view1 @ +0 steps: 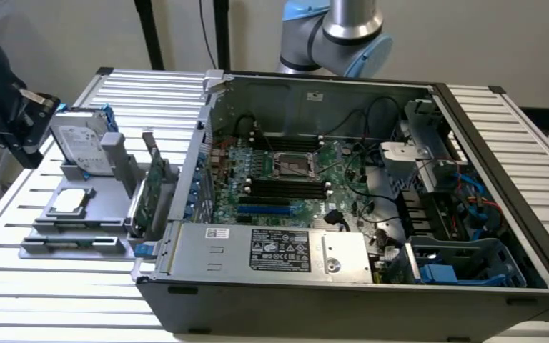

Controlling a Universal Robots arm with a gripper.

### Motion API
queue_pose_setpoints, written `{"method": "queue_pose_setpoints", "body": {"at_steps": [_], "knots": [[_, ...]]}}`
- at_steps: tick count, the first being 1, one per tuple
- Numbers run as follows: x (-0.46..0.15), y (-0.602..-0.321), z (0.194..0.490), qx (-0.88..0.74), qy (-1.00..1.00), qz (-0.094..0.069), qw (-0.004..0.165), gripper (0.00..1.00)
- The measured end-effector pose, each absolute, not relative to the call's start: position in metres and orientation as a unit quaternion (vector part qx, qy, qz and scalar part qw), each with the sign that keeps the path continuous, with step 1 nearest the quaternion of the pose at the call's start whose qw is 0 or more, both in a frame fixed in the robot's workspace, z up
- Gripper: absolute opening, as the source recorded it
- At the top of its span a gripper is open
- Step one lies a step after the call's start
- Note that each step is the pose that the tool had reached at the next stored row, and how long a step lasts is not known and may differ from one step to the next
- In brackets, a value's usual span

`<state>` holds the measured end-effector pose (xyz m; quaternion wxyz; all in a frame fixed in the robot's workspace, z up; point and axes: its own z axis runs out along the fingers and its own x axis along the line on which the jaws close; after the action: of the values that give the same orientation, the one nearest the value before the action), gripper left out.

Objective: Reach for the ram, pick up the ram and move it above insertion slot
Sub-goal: 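Pick up the ram and move it above insertion slot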

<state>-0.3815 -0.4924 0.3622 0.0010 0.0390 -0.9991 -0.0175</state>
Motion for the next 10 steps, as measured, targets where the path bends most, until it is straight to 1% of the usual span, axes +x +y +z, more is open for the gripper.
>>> {"method": "queue_pose_setpoints", "body": {"at_steps": [10], "knots": [[-0.3815,-0.4924,0.3676,0.129,-0.991,-0.017,0.003,0.11]]}}
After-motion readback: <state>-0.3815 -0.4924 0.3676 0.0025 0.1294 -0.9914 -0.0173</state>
